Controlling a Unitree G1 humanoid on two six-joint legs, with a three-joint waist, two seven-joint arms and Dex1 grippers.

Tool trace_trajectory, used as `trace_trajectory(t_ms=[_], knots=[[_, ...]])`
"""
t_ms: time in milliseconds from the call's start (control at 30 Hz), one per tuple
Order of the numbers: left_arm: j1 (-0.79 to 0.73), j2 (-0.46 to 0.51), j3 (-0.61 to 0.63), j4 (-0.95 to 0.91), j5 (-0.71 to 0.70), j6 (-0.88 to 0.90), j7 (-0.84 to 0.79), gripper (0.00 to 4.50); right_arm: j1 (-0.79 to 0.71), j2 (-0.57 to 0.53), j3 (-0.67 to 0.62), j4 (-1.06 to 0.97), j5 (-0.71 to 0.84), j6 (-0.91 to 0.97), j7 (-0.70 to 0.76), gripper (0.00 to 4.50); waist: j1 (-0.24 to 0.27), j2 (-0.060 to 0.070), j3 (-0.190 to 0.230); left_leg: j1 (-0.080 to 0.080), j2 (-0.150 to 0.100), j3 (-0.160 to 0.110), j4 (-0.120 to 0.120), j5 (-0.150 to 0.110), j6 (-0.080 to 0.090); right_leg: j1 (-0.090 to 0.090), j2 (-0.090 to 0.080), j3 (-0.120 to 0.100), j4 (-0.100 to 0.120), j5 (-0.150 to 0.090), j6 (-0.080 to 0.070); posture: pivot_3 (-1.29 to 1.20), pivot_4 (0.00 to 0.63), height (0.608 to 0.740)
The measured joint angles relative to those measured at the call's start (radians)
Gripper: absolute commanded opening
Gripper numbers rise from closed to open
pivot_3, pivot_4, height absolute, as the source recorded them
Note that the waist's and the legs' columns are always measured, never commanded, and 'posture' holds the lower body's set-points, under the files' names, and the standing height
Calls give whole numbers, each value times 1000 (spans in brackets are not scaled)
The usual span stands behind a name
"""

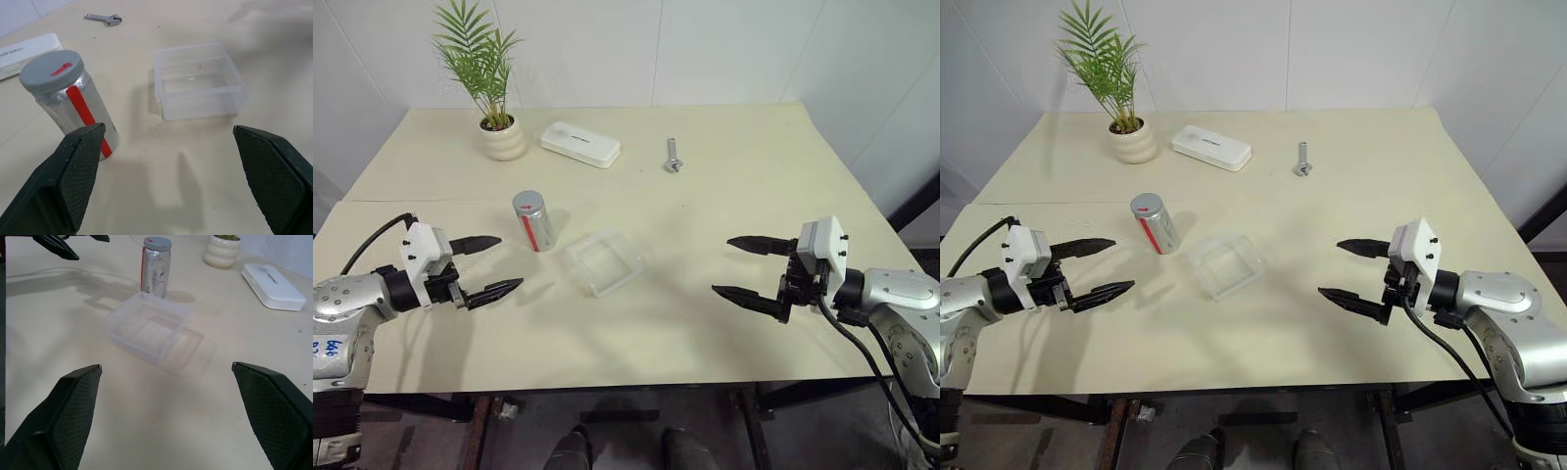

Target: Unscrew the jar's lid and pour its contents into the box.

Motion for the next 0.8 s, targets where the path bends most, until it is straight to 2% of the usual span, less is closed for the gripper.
trace_trajectory(t_ms=[233, 400, 533, 667, 800], knots=[[88, -33, 30, -88, 1, 47, 108, 4471, -57, 47, 25, 4, -1, 9, -42, 4500, -4, 0, 0, 1, 0, 0, 0, 0, 0, 0, 0, 1, 2, 0, 0, 0, 150, 740], [196, -186, 68, -222, 17, 104, 333, 4471, -156, 143, 96, 24, -7, 8, -71, 4500, 0, 0, 0, 0, 0, 0, 3, 0, 0, 0, 0, 2, 4, 0, 1, 0, 150, 740], [194, -319, 64, -310, 54, 134, 537, 4471, -230, 202, 137, 34, -7, 7, -82, 4500, 5, -1, 0, 0, -1, 0, 7, 0, 0, 2, 0, 3, 4, 2, 2, 0, 150, 740], [156, -435, -5, -317, 178, 107, 715, 4471, -277, 276, 184, 54, -30, -4, -107, 4500, 4, -1, 0, 0, -2, 0, 10, 0, 0, 2, 0, 3, 3, 5, 3, 0, 150, 740], [106, -516, -59, -306, 239, 98, 817, 4471, -297, 340, 208, 79, -51, -20, -152, 4500, 4, -1, 0, 0, -1, 0, 11, 1, 1, 2, 1, 3, 4, 6, 3, 0, 150, 740]])
